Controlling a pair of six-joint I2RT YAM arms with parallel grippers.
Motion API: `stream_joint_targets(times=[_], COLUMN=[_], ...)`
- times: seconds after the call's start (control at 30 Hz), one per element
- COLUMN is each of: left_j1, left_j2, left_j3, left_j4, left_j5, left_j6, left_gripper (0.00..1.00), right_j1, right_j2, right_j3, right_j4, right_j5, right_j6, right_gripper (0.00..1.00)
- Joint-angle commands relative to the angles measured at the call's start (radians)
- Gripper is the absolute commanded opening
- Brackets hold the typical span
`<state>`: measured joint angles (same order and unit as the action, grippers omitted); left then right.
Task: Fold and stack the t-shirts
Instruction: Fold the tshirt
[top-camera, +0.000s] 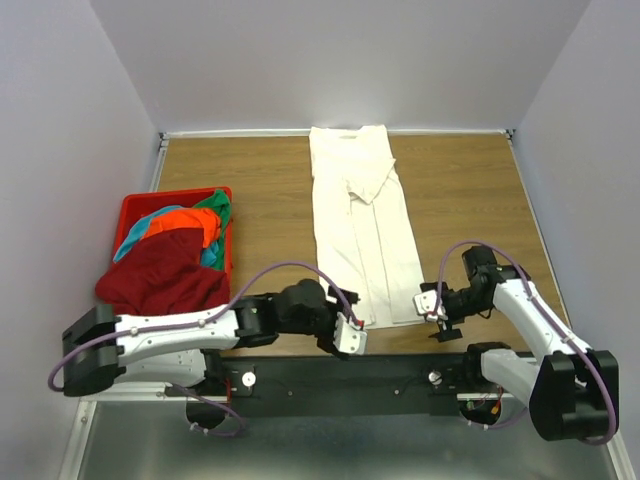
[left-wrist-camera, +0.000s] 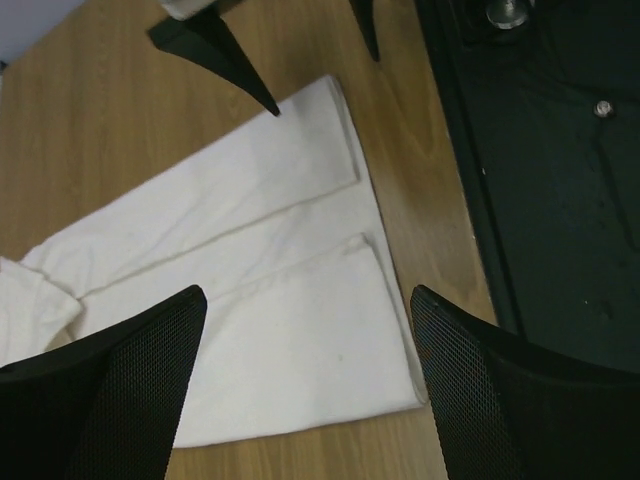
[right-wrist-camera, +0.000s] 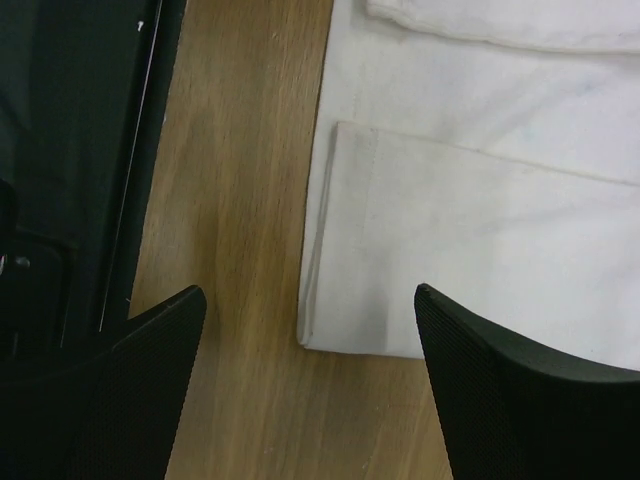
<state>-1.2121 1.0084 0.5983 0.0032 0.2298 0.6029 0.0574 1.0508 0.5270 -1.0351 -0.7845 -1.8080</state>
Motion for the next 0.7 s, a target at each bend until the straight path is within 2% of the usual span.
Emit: stream_joint_targets(times=[0.0,0.27,0.57,0.67], left_j1=[-0.066,-0.083,-0.081,-0.081], left_j2=[0.134,0.301,0.499,0.524], left_j3=[0.006,-0.009,-0.003,-0.006], left_j4=[-0.045,-0.009,0.026,0.034], left_j5=[-0.133,-0.191,-0.201,-0.222], left_j6=[0.054,0.063,0.063,0.057], left_gripper=[0.89,0.85,0.79,0.67], right_j1=[0.031,0.073,0.094,0.116], right_j2=[-0.025,0.011,0.078,0.083], right_j3=[-0.028,-0.047,-0.007,-0.010], right_j4=[0.055,0.208,0.285,0.319], right_j5=[0.065,0.105,0.116,0.116], right_j6=[-0.010,0.107,0.185,0.223], right_gripper=[0.91,0.88,0.84,0.81])
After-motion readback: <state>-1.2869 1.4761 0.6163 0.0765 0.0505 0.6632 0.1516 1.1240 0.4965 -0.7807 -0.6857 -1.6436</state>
